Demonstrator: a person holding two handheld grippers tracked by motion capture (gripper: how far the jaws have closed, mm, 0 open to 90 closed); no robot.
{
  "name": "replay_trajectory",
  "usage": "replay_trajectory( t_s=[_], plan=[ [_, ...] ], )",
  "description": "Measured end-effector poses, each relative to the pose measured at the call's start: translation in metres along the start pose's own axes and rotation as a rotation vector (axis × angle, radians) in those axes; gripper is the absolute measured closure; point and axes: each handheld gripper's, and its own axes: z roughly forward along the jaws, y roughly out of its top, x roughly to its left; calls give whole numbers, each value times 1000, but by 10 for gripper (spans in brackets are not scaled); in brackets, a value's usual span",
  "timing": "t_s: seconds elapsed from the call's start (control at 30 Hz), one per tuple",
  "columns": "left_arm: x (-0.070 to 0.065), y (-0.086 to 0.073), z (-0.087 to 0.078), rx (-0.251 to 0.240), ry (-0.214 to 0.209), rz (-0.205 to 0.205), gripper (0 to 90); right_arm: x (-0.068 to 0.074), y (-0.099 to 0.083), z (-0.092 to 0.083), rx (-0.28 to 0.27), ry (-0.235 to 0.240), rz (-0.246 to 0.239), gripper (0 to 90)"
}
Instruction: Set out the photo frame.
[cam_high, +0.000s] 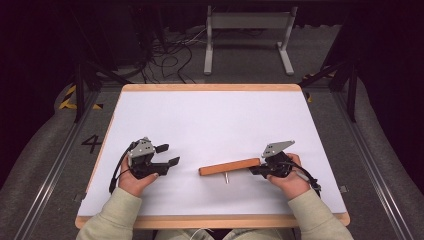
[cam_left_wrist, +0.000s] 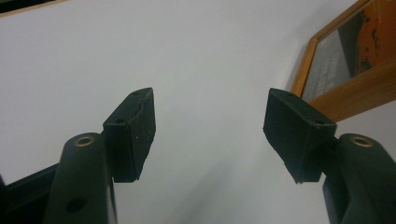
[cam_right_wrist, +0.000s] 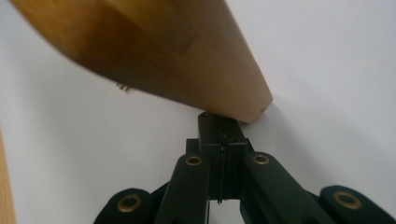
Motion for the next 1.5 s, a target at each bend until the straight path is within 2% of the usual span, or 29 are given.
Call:
replay_trajectory(
  t_s=[0.2,0.33,0.5,0.8,0.97,1.13,1.33,1.5],
  plan=[
    [1,-2,-2,-2,7,0,347,-10,9,7,-17,-22,37,900],
    [1,-3,-4,-3,15,-5,348,-13,12,10,-24,-27,46,900],
    [1,-6,-7,-5,30,-4,348,-22,24,19,-40,-42,66,900],
    [2,-10,-13,-4,43,-10,348,-30,42,31,-39,-55,60,900],
    [2,-12,-17,-3,49,-15,348,-35,52,38,-51,-53,67,900],
    [2,-14,-18,-1,53,-23,348,-40,63,45,-82,-28,84,900],
    [3,-14,-18,0,55,-18,347,-40,76,55,-107,-4,75,900],
    [4,-14,-16,0,48,-26,347,-38,87,61,-105,10,50,900]
  ],
)
